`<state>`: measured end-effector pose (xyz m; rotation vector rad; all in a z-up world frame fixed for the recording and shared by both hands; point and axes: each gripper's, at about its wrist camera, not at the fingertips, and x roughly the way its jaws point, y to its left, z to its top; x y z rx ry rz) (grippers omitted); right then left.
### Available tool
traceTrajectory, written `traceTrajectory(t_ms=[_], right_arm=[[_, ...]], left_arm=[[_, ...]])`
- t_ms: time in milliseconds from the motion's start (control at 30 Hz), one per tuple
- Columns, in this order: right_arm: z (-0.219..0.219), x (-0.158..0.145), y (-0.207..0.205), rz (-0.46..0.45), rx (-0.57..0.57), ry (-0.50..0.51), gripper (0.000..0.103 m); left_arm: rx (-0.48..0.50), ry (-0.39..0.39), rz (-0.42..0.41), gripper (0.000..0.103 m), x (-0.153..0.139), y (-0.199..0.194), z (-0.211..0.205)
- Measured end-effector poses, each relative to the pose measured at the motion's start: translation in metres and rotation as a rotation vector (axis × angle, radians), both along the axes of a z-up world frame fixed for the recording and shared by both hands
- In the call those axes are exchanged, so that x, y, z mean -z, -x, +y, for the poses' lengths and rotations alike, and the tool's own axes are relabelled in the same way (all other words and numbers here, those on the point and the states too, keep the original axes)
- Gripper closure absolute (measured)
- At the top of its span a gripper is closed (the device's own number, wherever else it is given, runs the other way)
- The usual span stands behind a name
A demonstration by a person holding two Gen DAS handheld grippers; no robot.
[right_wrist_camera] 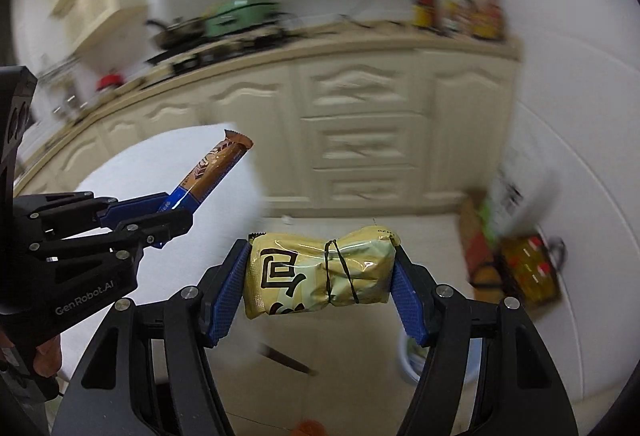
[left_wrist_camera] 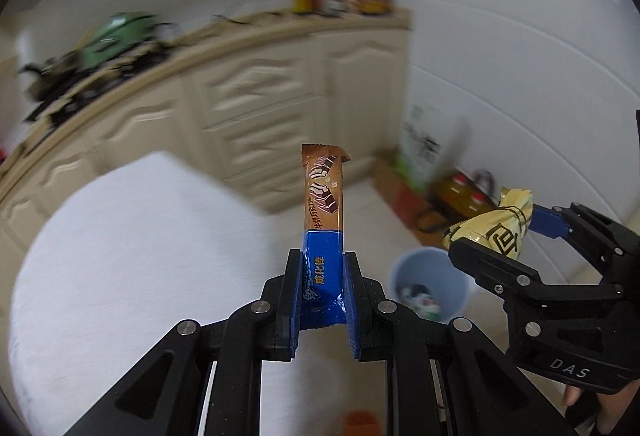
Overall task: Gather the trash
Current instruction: 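Carry the chocolate bar and yellow wrapper to the blue bin and release both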
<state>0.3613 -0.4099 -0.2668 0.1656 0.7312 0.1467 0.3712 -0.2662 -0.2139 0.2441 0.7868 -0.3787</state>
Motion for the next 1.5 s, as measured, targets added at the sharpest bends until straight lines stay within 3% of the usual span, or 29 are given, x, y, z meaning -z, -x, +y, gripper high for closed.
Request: traceTrajectory(t_ms=[267,300,567,633,800,1100,1367,1433,1500], right_arm=[[-0.122,0.068,0.018,0.102,0.201,-0.029,0.035],[-0.136,0.08,0.019,0.117,0.226,-0.033,0.035],[-0.204,0.155,0.019,0.217,0.334,-0.107,0.035],[-0.213,0.168,0.018,0.232,0.348,-0.119,0.036],[-0.233,0.194,0.013,0.257,0.388,-0.162,0.035],[-0.24,0.216,0.007,0.28,0.402,-0.201,0.035],[-0.239,0.214,-0.011,0.243,0.424,-0.254,0.031],[-0.239,0.209,-0.016,0.237,0.436,-0.277,0.02],[-0.237,0.2,-0.019,0.225,0.441,-0.288,0.015]], left_arm=[[0.167,-0.054,0.131,0.088,0.063,-0.02,-0.14],[0.21,-0.093,0.166,0.088,0.072,-0.023,-0.153],[0.308,-0.169,0.239,0.088,0.136,-0.044,-0.24],[0.309,-0.184,0.244,0.087,0.146,-0.067,-0.258],[0.295,-0.206,0.242,0.068,0.171,-0.1,-0.273],[0.271,-0.238,0.216,0.049,0.205,-0.119,-0.277],[0.226,-0.249,0.146,0.035,0.187,-0.108,-0.256],[0.226,-0.249,0.146,0.032,0.175,-0.103,-0.245],[0.206,-0.235,0.126,0.029,0.164,-0.099,-0.236]])
